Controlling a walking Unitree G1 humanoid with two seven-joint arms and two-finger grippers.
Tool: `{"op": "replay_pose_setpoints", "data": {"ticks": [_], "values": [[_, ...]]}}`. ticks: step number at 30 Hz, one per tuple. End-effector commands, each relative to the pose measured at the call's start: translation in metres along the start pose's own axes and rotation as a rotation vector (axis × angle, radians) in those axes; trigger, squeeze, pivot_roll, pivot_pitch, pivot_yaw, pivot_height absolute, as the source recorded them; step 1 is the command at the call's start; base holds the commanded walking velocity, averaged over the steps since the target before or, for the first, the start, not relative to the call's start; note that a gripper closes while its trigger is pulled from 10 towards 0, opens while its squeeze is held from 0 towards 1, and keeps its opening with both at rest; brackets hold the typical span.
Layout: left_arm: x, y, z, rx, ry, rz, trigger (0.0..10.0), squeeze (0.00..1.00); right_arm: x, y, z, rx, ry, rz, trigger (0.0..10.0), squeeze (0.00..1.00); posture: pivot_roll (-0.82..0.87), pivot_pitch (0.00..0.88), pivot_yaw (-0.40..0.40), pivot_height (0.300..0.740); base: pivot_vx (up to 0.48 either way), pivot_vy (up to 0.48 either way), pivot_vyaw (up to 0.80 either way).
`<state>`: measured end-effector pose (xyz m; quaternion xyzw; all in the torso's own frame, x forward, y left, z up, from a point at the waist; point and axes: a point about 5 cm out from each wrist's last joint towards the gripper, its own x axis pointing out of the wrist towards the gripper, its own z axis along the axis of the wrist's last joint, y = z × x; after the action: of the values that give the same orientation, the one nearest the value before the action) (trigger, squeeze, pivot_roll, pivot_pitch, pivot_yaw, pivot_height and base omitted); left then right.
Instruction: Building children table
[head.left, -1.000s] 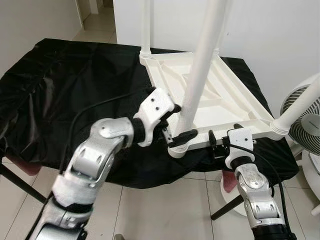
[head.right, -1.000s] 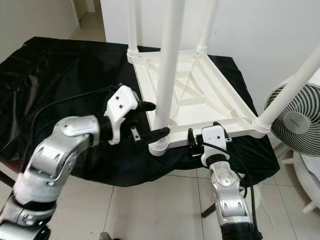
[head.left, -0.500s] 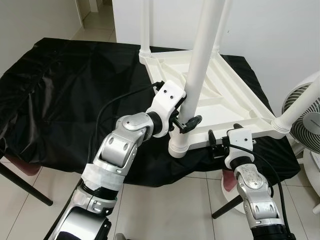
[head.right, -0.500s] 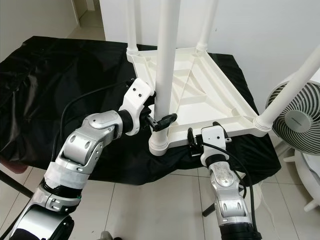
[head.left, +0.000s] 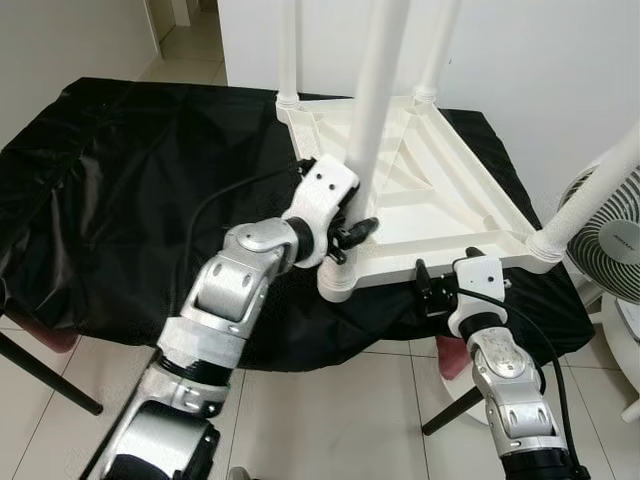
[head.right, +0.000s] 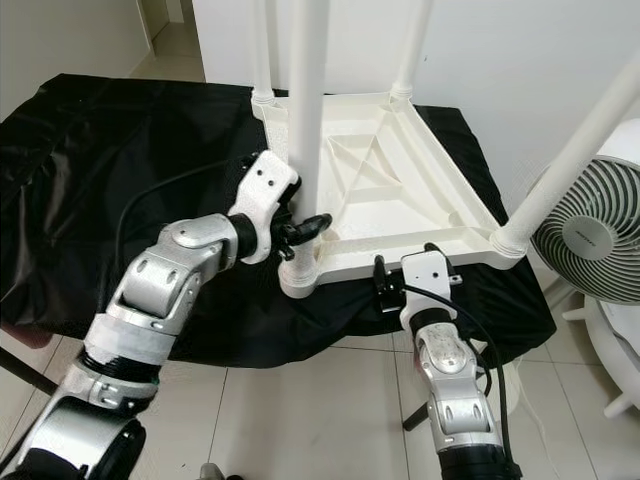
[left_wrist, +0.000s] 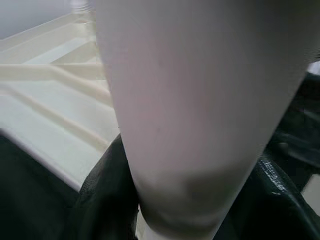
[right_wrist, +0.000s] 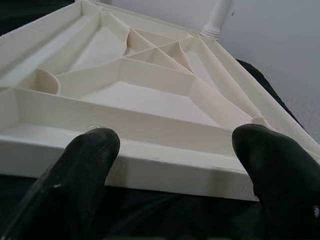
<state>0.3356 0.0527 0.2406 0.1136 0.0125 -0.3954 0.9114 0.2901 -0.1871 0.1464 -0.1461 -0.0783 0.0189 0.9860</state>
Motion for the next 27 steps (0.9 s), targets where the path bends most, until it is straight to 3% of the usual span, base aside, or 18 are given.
{"op": "replay_pose_setpoints", "data": {"ticks": [1, 3, 5, 7, 11, 15, 16, 17, 18, 19, 20, 25, 26, 27], "values": [[-0.011, 0.028, -0.005, 0.034, 0.045, 0.292, 0.0, 0.0, 0.0, 0.002, -0.002, 0.009, 0.008, 0.009, 10.0, 0.0, -0.04, 0.109, 0.005, 0.74, 0.0, 0.0, 0.0], [-0.023, 0.045, -0.005, 0.047, 0.05, 0.361, 0.0, 0.0, -0.001, 0.006, -0.003, 0.005, 0.01, 0.042, 10.0, 0.0, -0.04, 0.109, 0.003, 0.74, 0.0, 0.0, 0.0], [-0.028, 0.052, -0.005, 0.052, 0.049, 0.386, 0.0, 0.0, -0.001, 0.007, -0.003, 0.0, 0.012, 0.057, 10.0, 0.0, -0.04, 0.109, 0.003, 0.74, 0.0, 0.0, 0.0], [-0.046, 0.076, -0.011, 0.055, 0.074, 0.519, 0.0, 0.0, -0.002, 0.015, -0.003, 0.003, 0.008, 0.109, 10.0, 0.0, -0.03, 0.106, -0.005, 0.74, 0.0, 0.0, 0.0], [-0.063, 0.095, -0.018, 0.067, 0.103, 0.624, 0.0, 0.0, -0.001, 0.021, -0.001, 0.005, 0.0, 0.135, 10.0, 0.0, -0.03, 0.101, -0.008, 0.74, 0.0, 0.0, 0.0], [-0.069, 0.101, -0.021, 0.075, 0.115, 0.654, 0.0, 0.0, 0.0, 0.022, 0.0, 0.003, -0.005, 0.141, 10.0, 0.0, -0.03, 0.099, -0.008, 0.74, 0.0, 0.0, 0.0], [-0.078, 0.106, -0.025, 0.081, 0.13, 0.686, 0.0, 0.0, 0.001, 0.024, 0.002, 0.001, -0.013, 0.15, 10.0, 0.0, -0.03, 0.098, -0.007, 0.74, 0.0, 0.0, 0.0], [-0.078, 0.106, -0.025, 0.081, 0.13, 0.686, 0.0, 0.0, 0.001, 0.024, 0.002, 0.001, -0.013, 0.15, 10.0, 0.0, -0.03, 0.098, -0.007, 0.74, 0.0, 0.0, 0.0], [-0.09, 0.112, -0.029, 0.081, 0.146, 0.722, 0.0, 0.0, 0.002, 0.026, 0.005, -0.002, -0.024, 0.167, 10.0, 0.0, -0.03, 0.097, -0.004, 0.74, 0.0, 0.0, 0.0], [-0.09, 0.112, -0.029, 0.081, 0.146, 0.722, 0.0, 0.0, 0.002, 0.026, 0.005, -0.002, -0.024, 0.167, 10.0, 0.0, -0.03, 0.097, -0.004, 0.74, 0.0, 0.0, 0.0], [-0.102, 0.115, -0.033, 0.086, 0.164, 0.756, 0.0, 0.0, 0.003, 0.029, 0.007, -0.005, -0.031, 0.185, 10.0, 0.0, -0.03, 0.096, -0.005, 0.74, 0.0, 0.0, 0.0], [-0.122, 0.122, -0.039, 0.101, 0.194, 0.818, 0.0, 0.0, 0.003, 0.035, 0.009, -0.008, -0.036, 0.229, 10.0, 0.0, -0.03, 0.096, -0.009, 0.74, 0.0, 0.0, 0.0], [-0.135, 0.126, -0.042, 0.11, 0.215, 0.854, 0.0, 0.0, 0.003, 0.043, 0.008, -0.01, -0.034, 0.285, 10.0, 0.0, -0.02, 0.094, -0.013, 0.74, 0.0, 0.0, 0.0], [-0.135, 0.126, -0.042, 0.11, 0.215, 0.854, 0.0, 0.0, 0.003, 0.043, 0.008, -0.01, -0.034, 0.285, 10.0, 0.0, -0.02, 0.094, -0.013, 0.74, 0.0, 0.0, 0.0]]}}
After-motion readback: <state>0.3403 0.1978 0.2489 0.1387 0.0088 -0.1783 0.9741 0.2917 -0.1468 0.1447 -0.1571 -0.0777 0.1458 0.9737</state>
